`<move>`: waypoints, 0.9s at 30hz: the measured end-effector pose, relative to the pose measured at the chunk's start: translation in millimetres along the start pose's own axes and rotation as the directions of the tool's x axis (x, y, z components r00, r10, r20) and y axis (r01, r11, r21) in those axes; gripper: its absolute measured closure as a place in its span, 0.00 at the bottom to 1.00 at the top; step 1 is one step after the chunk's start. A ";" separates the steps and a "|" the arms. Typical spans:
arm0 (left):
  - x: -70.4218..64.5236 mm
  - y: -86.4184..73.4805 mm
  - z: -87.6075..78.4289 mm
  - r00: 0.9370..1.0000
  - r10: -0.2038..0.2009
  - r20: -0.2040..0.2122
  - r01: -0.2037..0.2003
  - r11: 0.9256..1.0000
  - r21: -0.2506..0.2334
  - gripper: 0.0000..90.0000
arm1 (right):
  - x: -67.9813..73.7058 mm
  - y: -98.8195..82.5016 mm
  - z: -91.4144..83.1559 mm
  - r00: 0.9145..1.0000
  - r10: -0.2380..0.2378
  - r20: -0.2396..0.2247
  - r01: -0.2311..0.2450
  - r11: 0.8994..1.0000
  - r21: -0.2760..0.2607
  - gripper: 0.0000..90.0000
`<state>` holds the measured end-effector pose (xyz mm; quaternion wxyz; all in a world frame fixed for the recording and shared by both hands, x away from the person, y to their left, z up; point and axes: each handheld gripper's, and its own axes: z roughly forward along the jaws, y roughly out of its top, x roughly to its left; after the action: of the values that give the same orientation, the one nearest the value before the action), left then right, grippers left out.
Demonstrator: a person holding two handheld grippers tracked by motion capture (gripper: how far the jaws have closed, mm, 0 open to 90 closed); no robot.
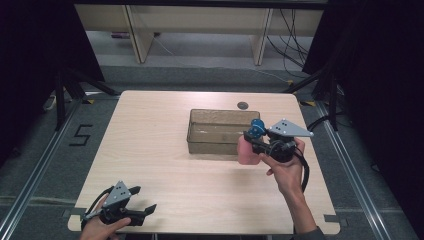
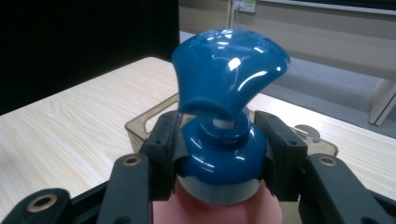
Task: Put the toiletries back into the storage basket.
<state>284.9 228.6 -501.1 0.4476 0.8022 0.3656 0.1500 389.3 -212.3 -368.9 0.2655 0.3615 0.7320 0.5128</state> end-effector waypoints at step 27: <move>-1.0 0.3 0.6 1.000 0.006 0.007 -0.006 1.000 -0.001 0.16 | -22.8 18.2 19.7 0.998 0.034 0.046 -0.034 0.999 -0.009 0.59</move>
<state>284.7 227.4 -501.1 0.4490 0.8033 0.3618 0.1489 422.5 -215.8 -357.8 0.2754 0.3845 0.7172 0.5118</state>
